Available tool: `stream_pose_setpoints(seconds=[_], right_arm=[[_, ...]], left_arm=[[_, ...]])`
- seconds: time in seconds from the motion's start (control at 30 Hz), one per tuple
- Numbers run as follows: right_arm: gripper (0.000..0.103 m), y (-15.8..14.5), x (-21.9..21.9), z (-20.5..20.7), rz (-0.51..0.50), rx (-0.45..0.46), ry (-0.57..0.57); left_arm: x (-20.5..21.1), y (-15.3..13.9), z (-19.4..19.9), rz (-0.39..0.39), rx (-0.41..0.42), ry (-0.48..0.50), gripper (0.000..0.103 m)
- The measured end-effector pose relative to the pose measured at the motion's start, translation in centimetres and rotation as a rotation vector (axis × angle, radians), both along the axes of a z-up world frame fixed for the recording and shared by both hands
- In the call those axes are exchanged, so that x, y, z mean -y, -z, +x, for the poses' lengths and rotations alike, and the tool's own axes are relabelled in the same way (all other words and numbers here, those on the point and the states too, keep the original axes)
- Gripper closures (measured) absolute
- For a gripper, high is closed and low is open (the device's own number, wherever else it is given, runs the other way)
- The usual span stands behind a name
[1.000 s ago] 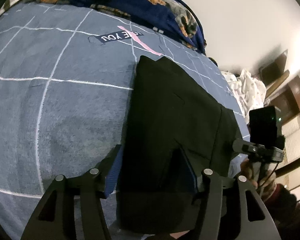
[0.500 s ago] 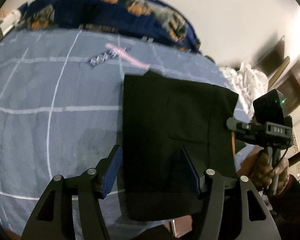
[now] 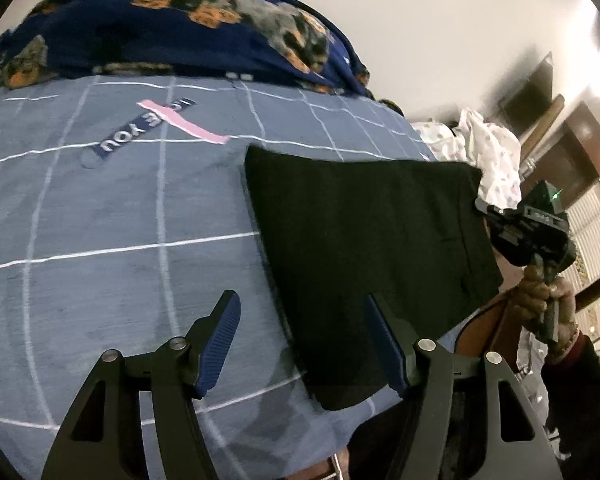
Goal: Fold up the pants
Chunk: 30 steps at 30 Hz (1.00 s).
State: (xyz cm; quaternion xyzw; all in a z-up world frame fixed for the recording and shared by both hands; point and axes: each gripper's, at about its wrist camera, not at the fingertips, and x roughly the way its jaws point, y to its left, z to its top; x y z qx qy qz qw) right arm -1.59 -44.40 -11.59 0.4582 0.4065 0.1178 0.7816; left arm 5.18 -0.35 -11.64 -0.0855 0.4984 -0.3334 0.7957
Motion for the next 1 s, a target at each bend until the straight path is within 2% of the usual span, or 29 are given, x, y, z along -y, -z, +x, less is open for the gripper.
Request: stream_pose_setpoints(seconds=[0.1,0.2,0.4,0.47,0.53,0.63,0.7,0.8,0.93,1.0], right_arm=[[0.097,2.2,2.9,-0.9,0.027,-0.043,0.052],[0.097,4.3,4.0,-1.1,0.051,-0.069,0.07],[0.095,6.6,4.6,-1.1,0.064,-0.059,0.073],[0.092,6.1,5.0,-1.6,0.038,-0.054,0.085],[0.091,4.4,5.3,-2.8,-0.017,-0.013,0.114],[0.091,2.0,5.2,-5.2,0.026,0.051,0.081],[0.091,1.3,4.1,-7.1,0.039,0.039,0.021],[0.09,2.1,3.0,-9.2,0.069,-0.033,0.002],[0.089,4.5,2.7,-11.0,0.213,-0.091,0.044],[0.089,5.1,2.3,-11.1,0.233,-0.103,0.051]], left_arm=[[1.7,0.5,0.2,0.01,-0.005,0.025,0.038],[3.0,1.0,0.2,0.019,-0.023,0.04,0.038],[4.8,1.4,0.1,0.03,-0.022,0.063,0.038],[5.3,1.7,0.0,0.051,-0.02,0.075,0.038],[5.8,2.0,-0.1,0.064,-0.024,0.091,0.038],[6.3,2.3,-0.5,0.067,-0.021,0.109,0.038],[6.6,2.5,-0.7,0.066,-0.024,0.116,0.038],[7.0,2.6,-0.9,0.061,-0.031,0.119,0.038],[7.3,2.3,-1.2,0.07,-0.024,0.127,0.037],[7.2,2.2,-1.3,0.066,-0.023,0.127,0.036]])
